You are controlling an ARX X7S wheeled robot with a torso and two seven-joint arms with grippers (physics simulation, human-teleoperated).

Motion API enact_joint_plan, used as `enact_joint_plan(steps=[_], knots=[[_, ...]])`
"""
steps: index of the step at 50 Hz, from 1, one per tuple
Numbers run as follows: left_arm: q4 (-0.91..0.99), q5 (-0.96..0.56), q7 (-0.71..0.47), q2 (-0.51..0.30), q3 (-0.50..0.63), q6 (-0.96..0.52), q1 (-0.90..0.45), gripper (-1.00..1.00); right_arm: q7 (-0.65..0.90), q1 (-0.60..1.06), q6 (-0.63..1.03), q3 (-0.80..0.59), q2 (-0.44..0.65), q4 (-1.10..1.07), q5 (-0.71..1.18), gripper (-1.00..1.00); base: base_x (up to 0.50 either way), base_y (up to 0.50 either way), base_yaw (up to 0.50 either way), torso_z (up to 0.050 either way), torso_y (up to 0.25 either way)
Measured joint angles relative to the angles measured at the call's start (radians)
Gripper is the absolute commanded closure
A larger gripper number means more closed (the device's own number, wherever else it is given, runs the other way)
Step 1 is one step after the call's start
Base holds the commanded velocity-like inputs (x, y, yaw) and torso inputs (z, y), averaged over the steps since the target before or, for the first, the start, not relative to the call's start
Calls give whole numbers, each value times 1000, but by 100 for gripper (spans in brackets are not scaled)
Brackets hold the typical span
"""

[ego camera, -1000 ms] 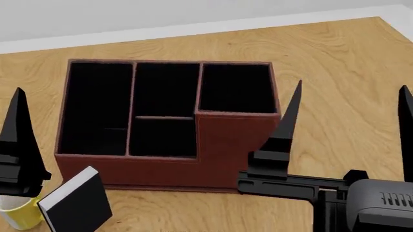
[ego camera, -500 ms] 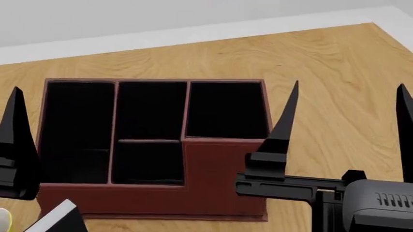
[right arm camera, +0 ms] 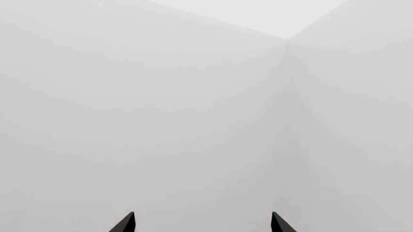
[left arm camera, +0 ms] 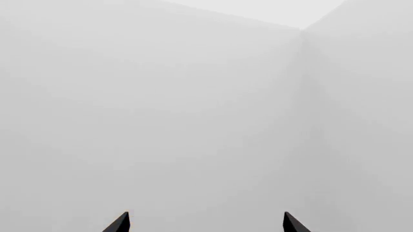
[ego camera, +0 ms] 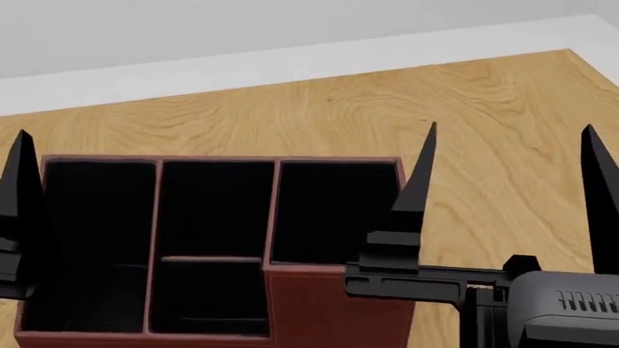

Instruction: Pick up the book and place it in the back compartment of the caddy.

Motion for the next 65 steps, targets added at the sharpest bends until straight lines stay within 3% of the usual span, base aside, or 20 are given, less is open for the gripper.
enact_joint_plan(steps=[11, 19, 26, 39, 50, 65], knots=[[72, -114, -49, -66, -22, -131, -72, -100, 8, -8, -25, -1, 12, 0, 18, -100, 0, 0, 0, 0, 0], [75, -536, -240, -213, -105, -319, -254, -100, 11, -15, -41, 3, 23, -6, 41, -100, 0, 0, 0, 0, 0], [23, -913, -400, -358, -101, -431, -428, -100, 13, -25, -61, 6, 37, -9, 65, -100, 0, 0, 0, 0, 0], [-71, -1364, -581, -558, -11, -512, -638, -100, 25, -28, -85, 1, 55, -4, 96, -100, 0, 0, 0, 0, 0], [-83, -1515, -615, -661, -18, -542, -607, -100, 47, -19, -88, -7, 68, -8, 121, -100, 0, 0, 0, 0, 0], [-52, -1477, -555, -675, -89, -614, -451, -100, 77, -10, -103, -21, 88, -7, 147, -100, 0, 0, 0, 0, 0]])
